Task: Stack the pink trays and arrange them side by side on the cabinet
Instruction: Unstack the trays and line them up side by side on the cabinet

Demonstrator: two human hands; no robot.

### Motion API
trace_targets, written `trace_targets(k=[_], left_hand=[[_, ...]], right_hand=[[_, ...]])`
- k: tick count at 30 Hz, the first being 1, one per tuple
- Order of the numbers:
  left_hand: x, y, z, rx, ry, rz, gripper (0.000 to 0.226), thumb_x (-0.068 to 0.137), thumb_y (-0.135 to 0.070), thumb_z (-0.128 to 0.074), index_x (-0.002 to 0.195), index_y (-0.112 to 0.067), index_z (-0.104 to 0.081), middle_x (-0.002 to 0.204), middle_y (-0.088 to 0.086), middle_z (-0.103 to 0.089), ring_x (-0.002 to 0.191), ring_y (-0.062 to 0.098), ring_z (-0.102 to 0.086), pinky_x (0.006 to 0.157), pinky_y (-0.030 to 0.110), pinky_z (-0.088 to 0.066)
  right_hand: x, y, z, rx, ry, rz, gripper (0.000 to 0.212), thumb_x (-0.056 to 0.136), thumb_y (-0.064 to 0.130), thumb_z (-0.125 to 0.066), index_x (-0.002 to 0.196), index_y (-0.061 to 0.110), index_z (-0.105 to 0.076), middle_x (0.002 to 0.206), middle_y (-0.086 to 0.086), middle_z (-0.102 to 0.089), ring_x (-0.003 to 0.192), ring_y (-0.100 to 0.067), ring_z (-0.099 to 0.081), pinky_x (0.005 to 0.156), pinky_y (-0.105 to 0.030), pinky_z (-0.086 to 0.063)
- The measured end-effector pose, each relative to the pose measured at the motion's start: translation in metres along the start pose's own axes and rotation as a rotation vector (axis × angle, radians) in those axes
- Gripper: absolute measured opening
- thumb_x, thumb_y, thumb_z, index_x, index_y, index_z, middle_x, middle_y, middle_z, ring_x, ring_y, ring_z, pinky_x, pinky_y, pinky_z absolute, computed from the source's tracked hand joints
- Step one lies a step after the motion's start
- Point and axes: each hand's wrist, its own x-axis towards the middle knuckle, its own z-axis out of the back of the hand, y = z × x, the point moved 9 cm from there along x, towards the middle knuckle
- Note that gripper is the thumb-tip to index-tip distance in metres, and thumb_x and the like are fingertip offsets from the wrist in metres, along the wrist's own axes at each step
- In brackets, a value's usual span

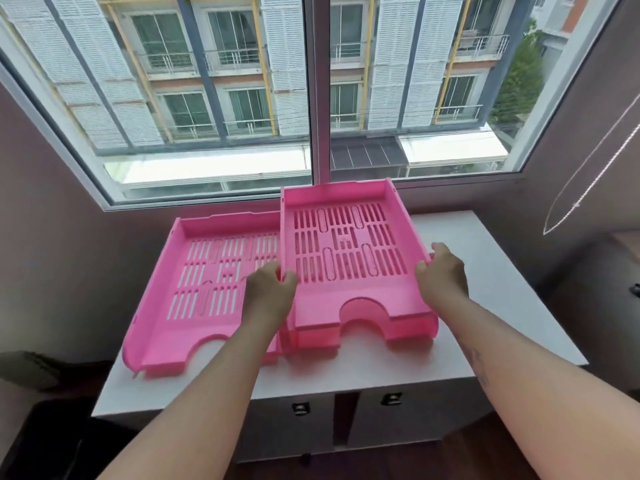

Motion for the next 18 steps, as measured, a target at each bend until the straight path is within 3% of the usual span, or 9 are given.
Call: trace_targets(k=[2, 8, 12, 15, 18], left_hand=[[-0.002, -0.009, 0.002, 0.025, -0.028, 0.005, 0.039, 0.094, -0.008, -0.052, 0.060, -0.014, -0.034, 0.057, 0.001, -0.036, 0.048, 0.013, -0.029, 0.046, 0.023, -0.024], [-0.014, -0.082, -0.004, -0.001, -0.129, -0.122, 0.041, 0.090, -0.007, -0.054, 0.055, -0.015, -0.034, 0.053, 0.001, -0.033, 0.048, 0.014, -0.026, 0.046, 0.029, -0.020], [-0.026, -0.136, -0.059, -0.039, -0.047, -0.177, 0.038, 0.089, -0.008, -0.053, 0.057, -0.014, -0.033, 0.053, 0.000, -0.032, 0.048, 0.013, -0.025, 0.048, 0.032, -0.018], [-0.041, -0.170, -0.109, -0.072, 0.042, -0.176, 0.039, 0.092, -0.010, -0.052, 0.058, -0.015, -0.034, 0.055, 0.000, -0.036, 0.049, 0.012, -0.029, 0.046, 0.026, -0.020], [-0.056, -0.195, -0.151, -0.125, 0.136, -0.214, 0.034, 0.096, -0.016, -0.050, 0.064, -0.015, -0.041, 0.059, -0.002, -0.040, 0.054, 0.016, -0.036, 0.048, 0.026, -0.027]], right_hand=[[0.005, -0.002, 0.000, 0.018, 0.014, 0.000, 0.027, 0.098, 0.005, -0.042, 0.117, 0.000, -0.060, 0.115, -0.023, -0.067, 0.087, -0.035, -0.060, 0.071, -0.036, -0.048], [0.026, -0.021, 0.063, 0.119, -0.091, 0.026, 0.028, 0.097, 0.004, -0.040, 0.113, 0.003, -0.063, 0.102, -0.016, -0.065, 0.081, -0.030, -0.056, 0.068, -0.030, -0.041], [0.054, -0.067, 0.126, 0.093, -0.139, 0.023, 0.034, 0.090, 0.003, -0.041, 0.112, 0.006, -0.068, 0.105, -0.019, -0.069, 0.084, -0.033, -0.059, 0.072, -0.033, -0.045], [0.067, -0.110, 0.170, 0.082, -0.189, -0.011, 0.038, 0.087, 0.001, -0.043, 0.113, 0.006, -0.069, 0.105, -0.021, -0.071, 0.088, -0.035, -0.062, 0.076, -0.037, -0.050], [0.072, -0.147, 0.196, 0.116, -0.202, -0.050, 0.038, 0.089, -0.005, -0.043, 0.117, -0.001, -0.068, 0.103, -0.021, -0.070, 0.085, -0.026, -0.057, 0.074, -0.031, -0.042]])
